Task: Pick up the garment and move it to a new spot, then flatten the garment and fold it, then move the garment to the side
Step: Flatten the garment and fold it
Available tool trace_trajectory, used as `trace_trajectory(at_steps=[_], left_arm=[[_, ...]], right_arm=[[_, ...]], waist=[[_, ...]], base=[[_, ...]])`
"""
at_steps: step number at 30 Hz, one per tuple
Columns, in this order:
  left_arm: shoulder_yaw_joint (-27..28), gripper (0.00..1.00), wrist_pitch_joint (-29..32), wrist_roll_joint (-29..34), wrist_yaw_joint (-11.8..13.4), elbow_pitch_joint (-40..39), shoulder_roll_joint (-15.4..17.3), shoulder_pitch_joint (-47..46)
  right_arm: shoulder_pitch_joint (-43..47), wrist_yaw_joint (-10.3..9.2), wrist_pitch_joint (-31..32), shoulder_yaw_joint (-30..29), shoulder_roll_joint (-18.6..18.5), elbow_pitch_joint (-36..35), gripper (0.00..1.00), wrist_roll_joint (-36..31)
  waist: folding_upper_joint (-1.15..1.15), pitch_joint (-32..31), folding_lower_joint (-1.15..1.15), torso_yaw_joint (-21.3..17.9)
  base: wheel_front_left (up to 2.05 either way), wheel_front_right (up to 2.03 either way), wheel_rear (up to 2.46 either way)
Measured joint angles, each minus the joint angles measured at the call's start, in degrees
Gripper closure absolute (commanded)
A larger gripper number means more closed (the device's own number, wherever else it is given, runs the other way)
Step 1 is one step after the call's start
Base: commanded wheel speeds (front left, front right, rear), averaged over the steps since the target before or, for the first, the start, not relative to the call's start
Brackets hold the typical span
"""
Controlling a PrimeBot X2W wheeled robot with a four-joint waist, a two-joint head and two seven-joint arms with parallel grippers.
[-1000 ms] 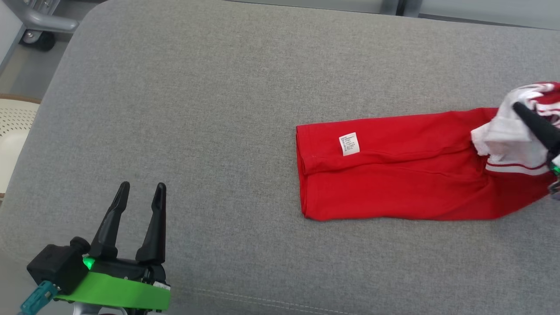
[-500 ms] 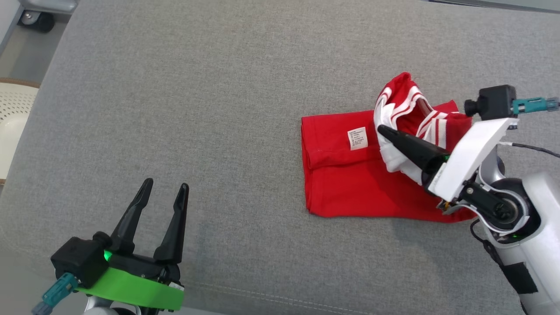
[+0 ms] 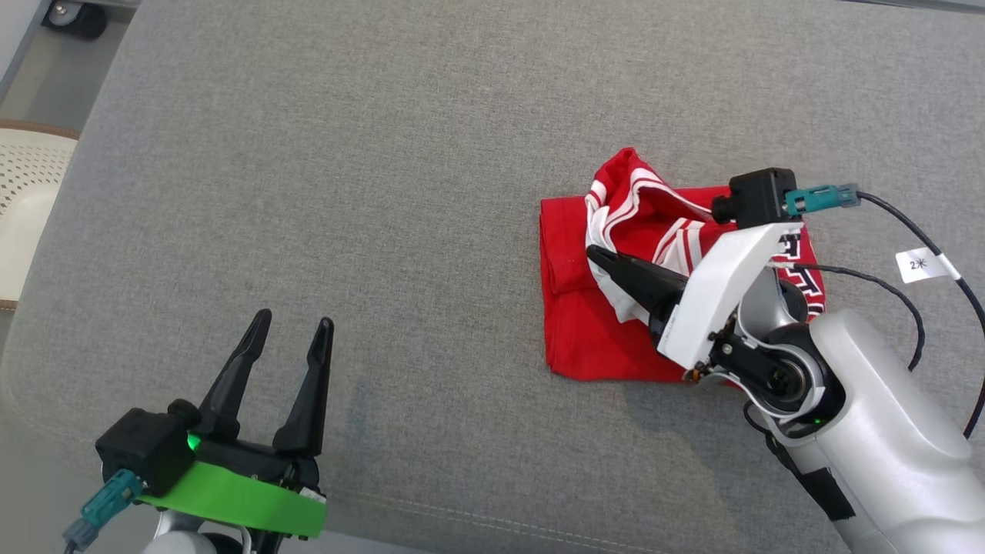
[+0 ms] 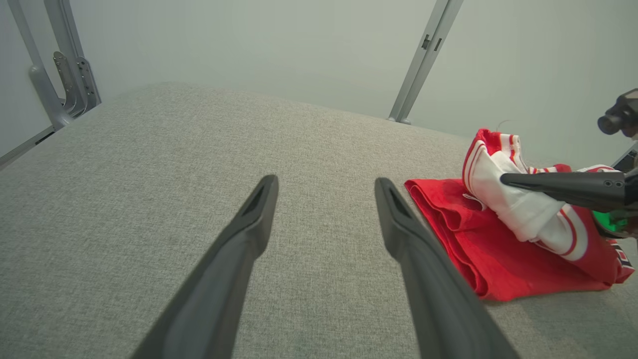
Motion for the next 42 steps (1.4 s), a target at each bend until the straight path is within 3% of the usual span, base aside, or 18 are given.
trace_trajectory(at_steps=[2,4,5,6,10,16,20,29,42], left_arm=[[-0.1,0.00,0.0,0.0,0.0,0.2,-0.1,-0.3],[-0.1,0.00,0.0,0.0,-0.1,0.5,-0.2,-0.8],[-0.1,0.00,0.0,0.0,-0.1,0.6,-0.2,-0.9],[-0.1,0.00,0.0,0.0,-0.1,0.9,-0.3,-0.9],[0.1,0.00,0.0,0.0,-0.1,1.6,-0.4,-0.9],[1.2,0.00,0.0,0.0,-0.1,2.3,-0.3,-0.9],[1.4,0.00,0.0,0.0,-0.1,1.9,-0.2,-0.9],[1.7,0.00,0.0,0.0,0.0,1.2,-0.2,-0.8],[1.8,0.00,0.0,0.3,0.0,-0.1,-0.2,-0.7]], right_arm=[[-0.5,-0.02,0.0,0.6,0.0,0.6,1.00,-1.0],[-0.9,-0.05,-0.3,0.8,0.0,1.2,0.60,-1.9],[-1.2,-0.07,-0.5,1.0,0.0,1.4,0.22,-2.3],[-1.6,-0.05,-0.5,1.3,0.0,1.4,0.00,-2.8],[-2.6,0.04,-0.7,2.3,0.3,1.5,0.00,-3.3],[-3.1,2.10,-0.8,4.3,2.1,0.5,0.00,-3.2],[-3.9,2.41,-4.2,0.3,3.0,-3.6,0.00,-2.3],[1.0,-0.69,-5.7,-11.4,-7.4,-2.5,0.00,-1.0],[11.8,-0.45,-5.9,-18.5,-10.5,0.1,0.00,7.4]], waist=[[0.00,0.1,0.00,0.0],[0.00,0.1,0.00,-0.1],[0.00,0.1,0.00,-0.1],[0.00,0.1,0.00,-0.1],[0.00,0.0,0.00,-0.3],[0.00,-0.8,0.00,-1.2],[0.00,-1.3,0.00,-2.2],[0.00,-1.1,0.00,-3.7],[0.00,1.4,0.00,-5.0]], base=[[0.00,0.00,0.00],[0.00,0.00,0.00],[0.00,0.00,0.00],[0.00,0.00,0.00],[0.00,0.00,0.00],[0.00,0.00,0.00],[0.00,0.00,0.00],[0.00,0.00,0.00],[0.00,0.00,0.00]])
